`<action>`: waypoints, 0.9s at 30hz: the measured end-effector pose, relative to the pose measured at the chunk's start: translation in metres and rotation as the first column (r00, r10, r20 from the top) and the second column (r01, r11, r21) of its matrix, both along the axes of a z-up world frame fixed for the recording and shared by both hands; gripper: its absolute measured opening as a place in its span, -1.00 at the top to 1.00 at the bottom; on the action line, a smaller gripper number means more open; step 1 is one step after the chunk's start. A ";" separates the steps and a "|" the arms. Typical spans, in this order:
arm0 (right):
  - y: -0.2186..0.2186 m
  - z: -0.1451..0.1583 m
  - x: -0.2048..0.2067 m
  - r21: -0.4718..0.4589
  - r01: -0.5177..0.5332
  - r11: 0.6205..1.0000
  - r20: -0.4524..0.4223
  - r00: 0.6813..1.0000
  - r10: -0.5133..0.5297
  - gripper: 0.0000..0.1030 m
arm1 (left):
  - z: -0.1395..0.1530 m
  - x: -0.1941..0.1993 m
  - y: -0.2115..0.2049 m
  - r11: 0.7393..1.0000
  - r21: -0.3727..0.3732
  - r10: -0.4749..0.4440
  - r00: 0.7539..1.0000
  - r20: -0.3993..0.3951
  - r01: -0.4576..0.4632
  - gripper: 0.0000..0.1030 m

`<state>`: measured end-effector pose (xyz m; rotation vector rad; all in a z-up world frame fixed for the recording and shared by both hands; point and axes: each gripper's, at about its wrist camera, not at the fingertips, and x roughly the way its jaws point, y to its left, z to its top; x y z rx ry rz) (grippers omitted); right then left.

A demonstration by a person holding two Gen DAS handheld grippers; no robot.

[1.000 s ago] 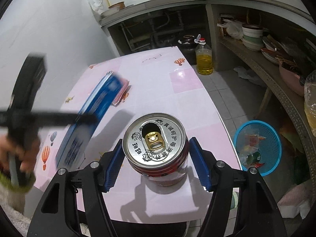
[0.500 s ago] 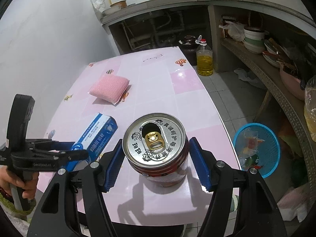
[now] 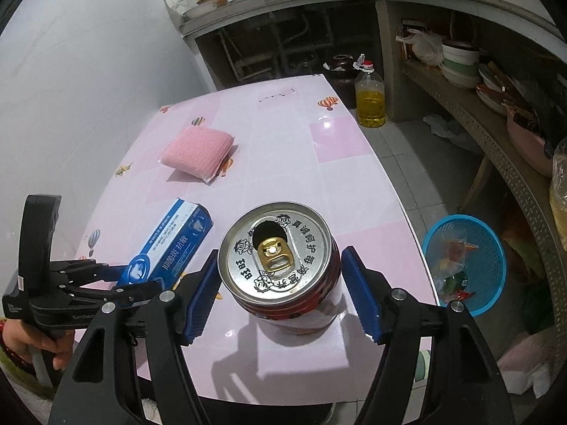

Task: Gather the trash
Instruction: 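Lift the toothpaste box and red can above the table with both grippers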

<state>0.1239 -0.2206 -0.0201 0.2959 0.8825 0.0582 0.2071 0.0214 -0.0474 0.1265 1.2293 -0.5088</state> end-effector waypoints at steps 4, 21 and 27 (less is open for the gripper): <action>0.000 -0.001 -0.001 -0.008 0.000 1.000 0.003 1.000 0.000 -0.29 | -0.002 -0.001 -0.002 1.000 -0.001 -0.001 1.000 -0.001 0.001 0.11; -0.001 -0.005 0.002 0.000 -0.001 1.000 0.000 1.000 0.001 -0.30 | -0.004 -0.006 -0.013 0.999 0.050 -0.004 0.999 0.045 0.002 0.13; 0.001 -0.006 0.002 -0.007 -0.001 1.000 0.006 1.000 0.001 -0.30 | -0.004 -0.008 -0.012 0.999 0.045 -0.002 0.999 0.047 0.000 0.14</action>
